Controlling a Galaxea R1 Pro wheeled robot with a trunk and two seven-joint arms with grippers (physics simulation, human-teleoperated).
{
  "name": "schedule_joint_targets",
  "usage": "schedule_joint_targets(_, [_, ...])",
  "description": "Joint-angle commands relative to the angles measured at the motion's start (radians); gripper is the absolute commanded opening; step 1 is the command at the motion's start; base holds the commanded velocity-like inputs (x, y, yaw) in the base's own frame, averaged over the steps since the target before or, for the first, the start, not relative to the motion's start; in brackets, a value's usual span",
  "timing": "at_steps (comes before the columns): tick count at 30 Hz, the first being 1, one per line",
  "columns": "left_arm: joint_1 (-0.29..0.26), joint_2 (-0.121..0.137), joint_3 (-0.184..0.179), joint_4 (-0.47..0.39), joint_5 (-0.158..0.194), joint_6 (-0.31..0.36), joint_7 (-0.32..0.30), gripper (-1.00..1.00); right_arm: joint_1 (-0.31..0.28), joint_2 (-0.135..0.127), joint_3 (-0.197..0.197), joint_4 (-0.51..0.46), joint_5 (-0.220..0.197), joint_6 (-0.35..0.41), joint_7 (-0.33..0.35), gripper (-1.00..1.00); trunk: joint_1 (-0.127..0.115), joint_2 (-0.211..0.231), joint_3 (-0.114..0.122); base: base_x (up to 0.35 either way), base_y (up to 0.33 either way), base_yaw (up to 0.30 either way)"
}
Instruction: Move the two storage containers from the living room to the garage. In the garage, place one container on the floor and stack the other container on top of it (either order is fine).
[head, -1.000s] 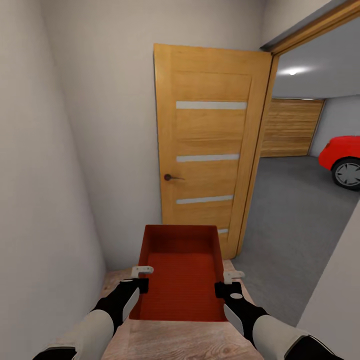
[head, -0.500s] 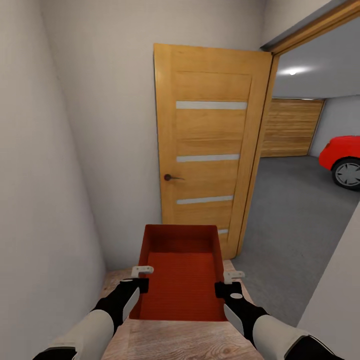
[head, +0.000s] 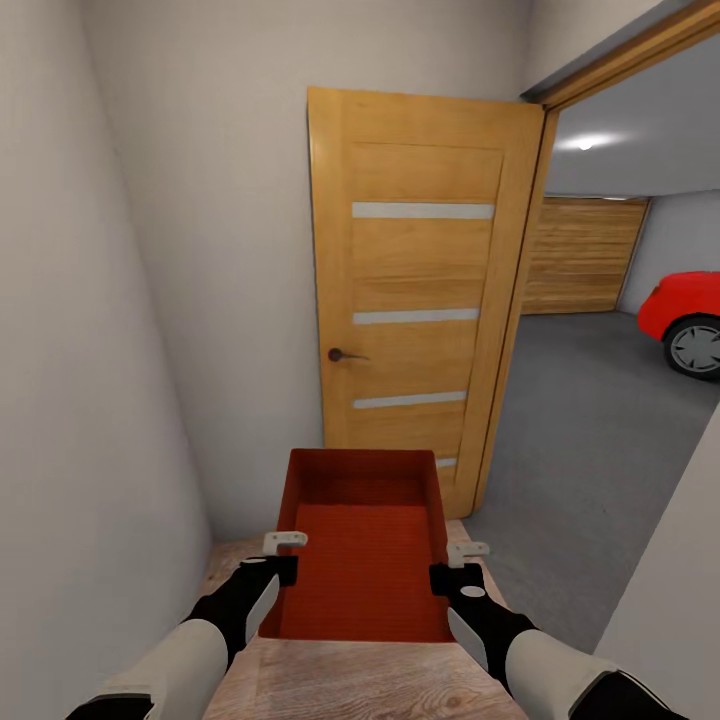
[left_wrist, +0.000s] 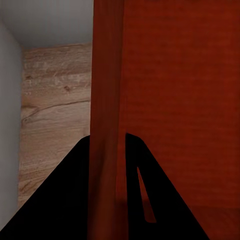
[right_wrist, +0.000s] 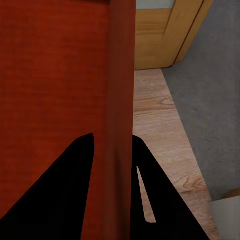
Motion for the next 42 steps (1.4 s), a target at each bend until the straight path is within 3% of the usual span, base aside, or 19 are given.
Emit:
schedule_joint_targets(1, [-0.001,0.002,0.023,-0.05,-0.018,0.008,0.003,-1.0,-0.001,-0.001,0.005,0.013,-0.013,-0.005,-0.002,-1.0,0.0,-0.002,-0.002,0.0,0.0,0.0])
schedule_joint_targets(14, [-0.001,0.002,0.022,-0.05,-0.018,0.006,0.005,-1.0,-0.001,0.001,0.007,0.013,-0.013,-0.007,-0.002,-1.0,0.0,-0.002,-0.005,0.163,0.064,-0.028])
schedule_joint_targets(42, [-0.001,0.002,0.022,-0.05,-0.019,0.008,0.003,-1.0,-0.001,0.001,0.007,0.013,-0.013,-0.006,-0.002,-1.0,0.0,-0.002,-0.038,0.286,0.142,-0.2])
